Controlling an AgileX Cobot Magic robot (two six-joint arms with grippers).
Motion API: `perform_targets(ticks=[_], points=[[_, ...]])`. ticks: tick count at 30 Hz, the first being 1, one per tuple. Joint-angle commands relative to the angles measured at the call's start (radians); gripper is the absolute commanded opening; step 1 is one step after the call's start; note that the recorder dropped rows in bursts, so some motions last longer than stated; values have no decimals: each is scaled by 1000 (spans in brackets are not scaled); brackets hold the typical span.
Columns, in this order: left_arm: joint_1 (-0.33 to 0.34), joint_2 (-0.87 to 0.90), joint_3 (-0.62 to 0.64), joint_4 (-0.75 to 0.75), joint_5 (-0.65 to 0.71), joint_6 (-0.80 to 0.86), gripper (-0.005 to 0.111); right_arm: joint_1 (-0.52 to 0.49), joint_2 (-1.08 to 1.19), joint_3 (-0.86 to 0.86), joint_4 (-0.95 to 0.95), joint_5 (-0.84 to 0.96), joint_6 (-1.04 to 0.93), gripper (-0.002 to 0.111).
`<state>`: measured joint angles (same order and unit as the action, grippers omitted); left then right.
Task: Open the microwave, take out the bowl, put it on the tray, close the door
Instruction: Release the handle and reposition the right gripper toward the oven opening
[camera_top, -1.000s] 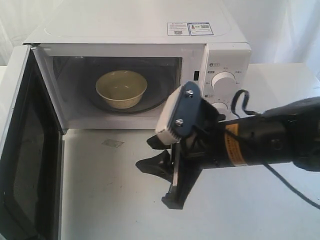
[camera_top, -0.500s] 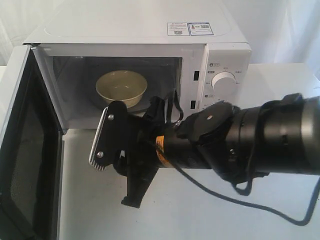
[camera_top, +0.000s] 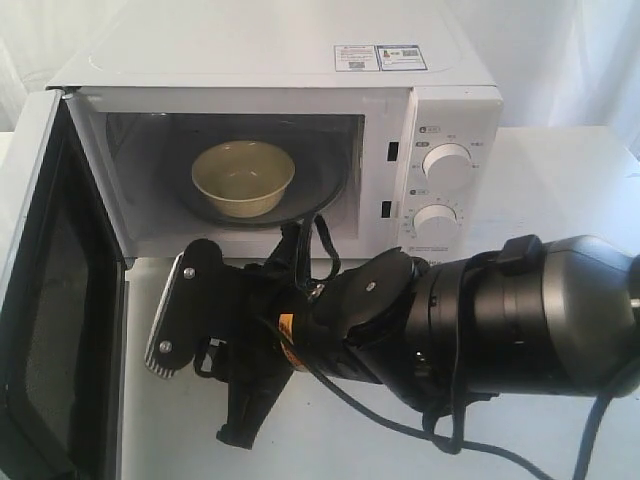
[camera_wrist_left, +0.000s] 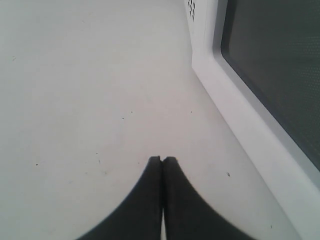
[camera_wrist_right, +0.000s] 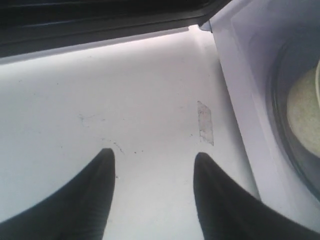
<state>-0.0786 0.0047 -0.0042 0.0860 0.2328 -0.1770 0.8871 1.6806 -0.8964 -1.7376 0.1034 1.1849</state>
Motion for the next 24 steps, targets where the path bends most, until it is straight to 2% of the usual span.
perform_targets(ticks=[1, 10, 15, 16, 18, 20, 23, 24], points=[[0, -5, 4, -3, 0, -4, 0, 24, -1, 10, -7, 48, 181, 47], [0, -5, 4, -3, 0, -4, 0, 36, -6, 19, -7, 63, 553, 46], [0, -5, 4, -3, 0, -4, 0, 36, -13, 19, -7, 71, 591, 46], [0, -5, 4, -3, 0, -4, 0, 36, -15, 19, 47, 75, 505, 46], [0, -5, 4, -3, 0, -4, 0, 37, -20, 19, 239, 124, 189, 46], [0, -5, 4, -3, 0, -4, 0, 40, -20, 12, 466, 219, -288, 46], [0, -5, 4, -3, 0, -4, 0, 40, -21, -15, 765, 354, -791, 46], [0, -5, 4, -3, 0, -4, 0, 40, -24, -25, 858, 390, -901, 46]])
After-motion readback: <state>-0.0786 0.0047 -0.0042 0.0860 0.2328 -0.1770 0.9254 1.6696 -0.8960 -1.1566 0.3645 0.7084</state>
